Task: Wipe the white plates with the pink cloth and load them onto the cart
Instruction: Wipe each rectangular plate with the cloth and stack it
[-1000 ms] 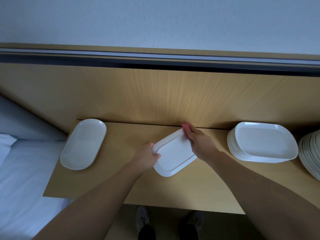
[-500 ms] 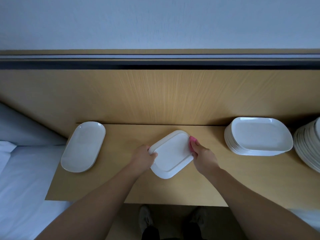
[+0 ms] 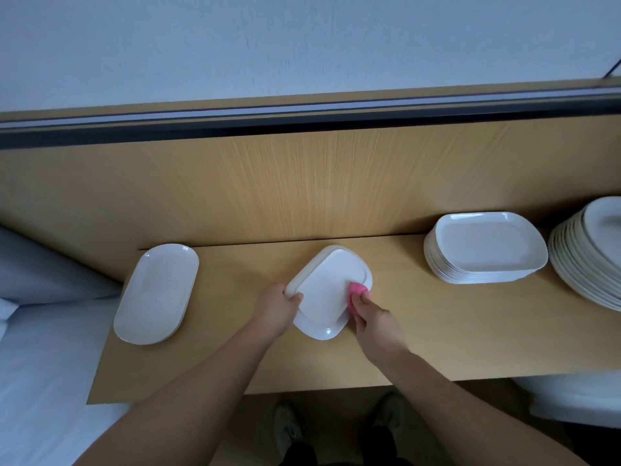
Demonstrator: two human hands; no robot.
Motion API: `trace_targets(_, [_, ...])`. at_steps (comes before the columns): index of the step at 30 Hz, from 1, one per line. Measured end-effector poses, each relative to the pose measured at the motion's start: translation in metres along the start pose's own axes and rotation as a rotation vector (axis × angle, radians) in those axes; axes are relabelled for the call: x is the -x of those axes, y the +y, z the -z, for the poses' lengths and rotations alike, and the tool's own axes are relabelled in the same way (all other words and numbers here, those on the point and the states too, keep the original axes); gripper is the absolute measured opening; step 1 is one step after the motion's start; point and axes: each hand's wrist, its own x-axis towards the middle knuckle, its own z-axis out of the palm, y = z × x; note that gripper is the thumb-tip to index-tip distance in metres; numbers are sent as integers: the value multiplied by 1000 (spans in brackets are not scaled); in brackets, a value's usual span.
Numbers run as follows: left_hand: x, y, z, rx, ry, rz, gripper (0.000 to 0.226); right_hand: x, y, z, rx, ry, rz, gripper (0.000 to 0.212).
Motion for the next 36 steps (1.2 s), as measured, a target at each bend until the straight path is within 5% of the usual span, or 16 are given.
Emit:
trace_targets(8, [3,-1,-1,-26,16,-8,23,39,-22,-16,75,-84,152,52])
trace_targets(13, [4,3,3,48,-14,-18,18,35,-4,8,66,32,316,51])
trace_targets(19, [4,1,5,144,-44,11,13,-26,-10,47,163,124,275,56])
trace_targets(28, [2,2,1,249,-41,67,20,-79,-21,26,466,-129,36,76])
trace_targets(36, [-1,3,1,236,-13,87,17,-32,-27,0,478,-84,488,76])
